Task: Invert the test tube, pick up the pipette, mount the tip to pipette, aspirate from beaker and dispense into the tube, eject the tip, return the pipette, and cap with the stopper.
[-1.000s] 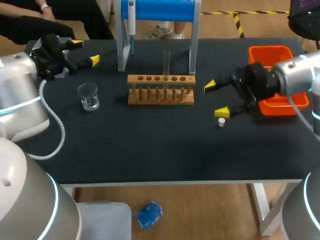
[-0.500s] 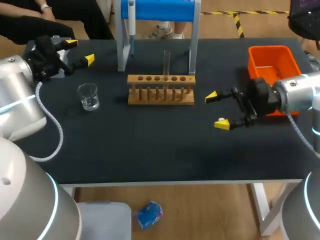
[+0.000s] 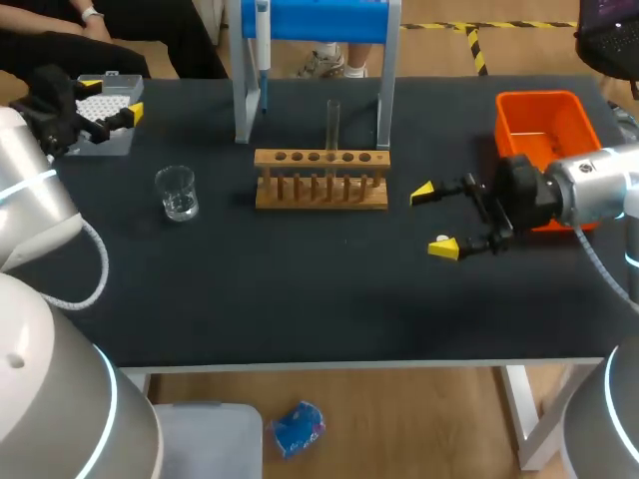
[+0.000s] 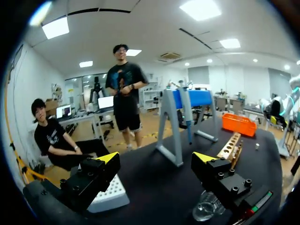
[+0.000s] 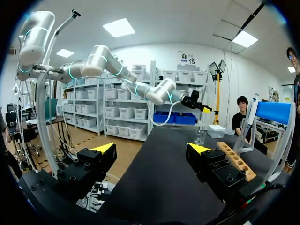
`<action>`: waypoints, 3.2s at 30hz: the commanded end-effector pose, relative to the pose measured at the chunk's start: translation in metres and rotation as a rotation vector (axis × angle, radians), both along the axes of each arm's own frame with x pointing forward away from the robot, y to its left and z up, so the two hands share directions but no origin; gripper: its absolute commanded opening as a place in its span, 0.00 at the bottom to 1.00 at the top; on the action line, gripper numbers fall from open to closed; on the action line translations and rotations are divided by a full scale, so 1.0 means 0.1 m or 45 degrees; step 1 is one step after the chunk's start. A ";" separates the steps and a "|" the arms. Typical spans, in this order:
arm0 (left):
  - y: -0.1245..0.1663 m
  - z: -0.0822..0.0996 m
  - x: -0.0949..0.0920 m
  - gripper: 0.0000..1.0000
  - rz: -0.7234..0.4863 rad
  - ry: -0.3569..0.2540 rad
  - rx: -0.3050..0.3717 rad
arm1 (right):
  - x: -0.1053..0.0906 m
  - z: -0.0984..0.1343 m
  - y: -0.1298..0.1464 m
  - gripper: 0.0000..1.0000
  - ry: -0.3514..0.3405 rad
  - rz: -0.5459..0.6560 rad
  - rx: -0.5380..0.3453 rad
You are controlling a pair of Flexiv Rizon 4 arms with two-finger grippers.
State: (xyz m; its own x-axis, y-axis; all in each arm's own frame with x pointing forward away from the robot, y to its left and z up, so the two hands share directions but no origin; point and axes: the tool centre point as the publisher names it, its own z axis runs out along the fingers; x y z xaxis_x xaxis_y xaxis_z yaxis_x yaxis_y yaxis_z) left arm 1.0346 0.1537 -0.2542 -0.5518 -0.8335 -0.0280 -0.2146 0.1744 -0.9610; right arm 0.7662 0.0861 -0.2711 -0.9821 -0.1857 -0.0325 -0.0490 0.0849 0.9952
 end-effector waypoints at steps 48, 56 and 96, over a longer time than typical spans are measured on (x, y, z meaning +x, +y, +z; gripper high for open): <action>1.11 -0.73 0.89 1.00 0.460 0.233 0.154 | -0.01 0.00 0.00 1.00 -0.001 -0.003 -0.001; 1.11 -0.73 0.89 1.00 0.460 0.233 0.154 | -0.01 0.00 0.00 1.00 -0.001 -0.003 -0.001; 1.28 -1.04 1.12 0.48 0.508 0.253 0.155 | -0.01 0.00 0.00 1.00 -0.001 -0.003 -0.001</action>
State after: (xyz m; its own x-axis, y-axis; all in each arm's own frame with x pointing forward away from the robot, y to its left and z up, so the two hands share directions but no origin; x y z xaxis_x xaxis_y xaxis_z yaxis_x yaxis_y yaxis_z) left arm 1.1423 0.2824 -0.3534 -0.1974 -0.9784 -0.0609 -0.4722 0.1493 -0.8687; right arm 0.7661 0.0862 -0.2709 -0.9823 -0.1846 -0.0326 -0.0490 0.0853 0.9952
